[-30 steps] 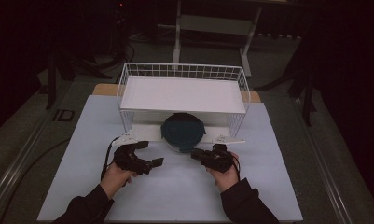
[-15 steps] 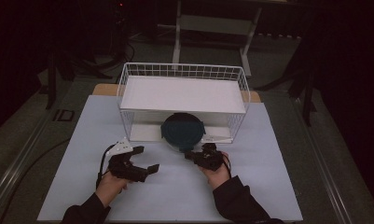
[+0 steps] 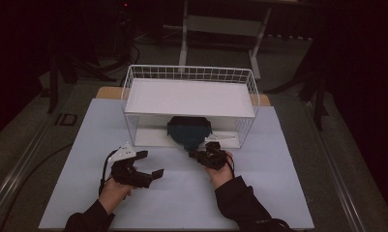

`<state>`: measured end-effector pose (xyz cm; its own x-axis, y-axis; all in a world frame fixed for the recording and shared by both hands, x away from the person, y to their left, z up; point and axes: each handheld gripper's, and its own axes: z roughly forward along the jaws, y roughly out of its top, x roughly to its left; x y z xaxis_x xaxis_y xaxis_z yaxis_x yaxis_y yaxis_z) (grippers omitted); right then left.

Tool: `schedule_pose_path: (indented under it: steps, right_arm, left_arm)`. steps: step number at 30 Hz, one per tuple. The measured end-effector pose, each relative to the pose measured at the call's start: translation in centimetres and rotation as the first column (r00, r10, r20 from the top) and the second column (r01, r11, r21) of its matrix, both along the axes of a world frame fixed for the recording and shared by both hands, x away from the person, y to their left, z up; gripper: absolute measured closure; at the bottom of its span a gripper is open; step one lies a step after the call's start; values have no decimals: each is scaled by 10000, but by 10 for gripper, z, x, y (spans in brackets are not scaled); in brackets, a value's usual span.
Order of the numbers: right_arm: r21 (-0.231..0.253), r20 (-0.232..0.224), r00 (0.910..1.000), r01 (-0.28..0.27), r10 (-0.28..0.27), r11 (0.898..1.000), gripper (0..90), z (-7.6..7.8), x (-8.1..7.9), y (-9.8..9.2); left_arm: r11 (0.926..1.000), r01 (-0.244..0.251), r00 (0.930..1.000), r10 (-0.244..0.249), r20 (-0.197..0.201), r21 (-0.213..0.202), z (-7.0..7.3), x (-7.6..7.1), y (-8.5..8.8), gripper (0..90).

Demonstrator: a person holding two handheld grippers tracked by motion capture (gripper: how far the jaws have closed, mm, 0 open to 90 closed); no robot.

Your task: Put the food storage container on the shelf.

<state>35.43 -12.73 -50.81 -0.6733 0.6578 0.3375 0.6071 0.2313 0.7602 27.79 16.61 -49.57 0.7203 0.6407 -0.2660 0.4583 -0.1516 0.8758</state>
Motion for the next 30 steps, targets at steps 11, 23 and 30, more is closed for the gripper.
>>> schedule_pose_path:
  steps: [11, 23, 30]
  right_arm:
    - [-115, 155, 9994, 319, -317, 9994, 897, 0, 19, 5]
    - [-61, 230, 9986, 479, -477, 9988, 898, -1, 27, 10]
    - [89, 315, 9991, 272, -275, 9996, 827, 2, 21, 11]
  left_arm:
    - [9999, 123, 9999, -123, 30, 37, 0, -1, -2, 2]
    - [9998, 124, 9999, -125, 90, 138, 0, -3, -1, 2]
    - [9996, 194, 9996, -199, 204, 213, 2, -4, -2, 1]
